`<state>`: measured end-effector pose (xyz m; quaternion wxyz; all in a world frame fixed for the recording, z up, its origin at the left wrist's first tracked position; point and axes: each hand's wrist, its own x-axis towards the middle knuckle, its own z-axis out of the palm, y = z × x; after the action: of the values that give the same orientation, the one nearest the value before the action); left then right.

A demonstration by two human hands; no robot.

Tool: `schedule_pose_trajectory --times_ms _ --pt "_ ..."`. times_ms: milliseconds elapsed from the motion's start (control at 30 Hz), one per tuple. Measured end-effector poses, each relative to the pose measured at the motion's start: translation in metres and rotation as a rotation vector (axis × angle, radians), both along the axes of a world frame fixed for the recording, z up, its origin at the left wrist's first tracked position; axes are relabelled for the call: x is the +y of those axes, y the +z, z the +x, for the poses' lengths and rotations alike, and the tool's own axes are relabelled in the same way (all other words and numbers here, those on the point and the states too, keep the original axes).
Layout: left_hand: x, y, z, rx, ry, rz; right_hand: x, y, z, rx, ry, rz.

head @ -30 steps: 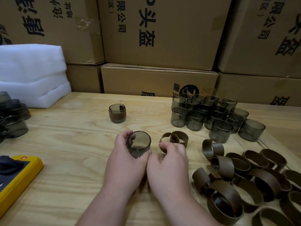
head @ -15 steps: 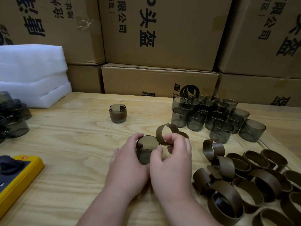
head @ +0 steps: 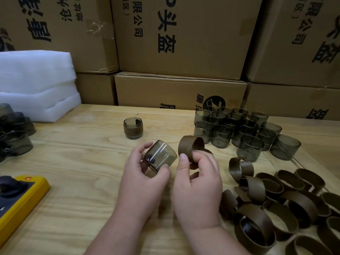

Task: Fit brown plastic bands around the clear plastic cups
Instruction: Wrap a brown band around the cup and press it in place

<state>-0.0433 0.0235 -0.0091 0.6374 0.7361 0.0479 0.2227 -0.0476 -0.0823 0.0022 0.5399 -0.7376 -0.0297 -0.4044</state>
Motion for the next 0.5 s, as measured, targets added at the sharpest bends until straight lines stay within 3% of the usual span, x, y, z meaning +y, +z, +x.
schedule_pose_trajectory --times_ms 200,500 --pt "-0.0018 -0.0003 0.0015 -0.038 -0.004 -0.055 0.0004 -0.0013 -0.0003 -0.017 0.018 0.014" --pt "0.0017 -0.0042 0.0012 -0.019 0.007 0.102 -0.0008 -0.0028 -0.0011 0.029 0.038 0.002"
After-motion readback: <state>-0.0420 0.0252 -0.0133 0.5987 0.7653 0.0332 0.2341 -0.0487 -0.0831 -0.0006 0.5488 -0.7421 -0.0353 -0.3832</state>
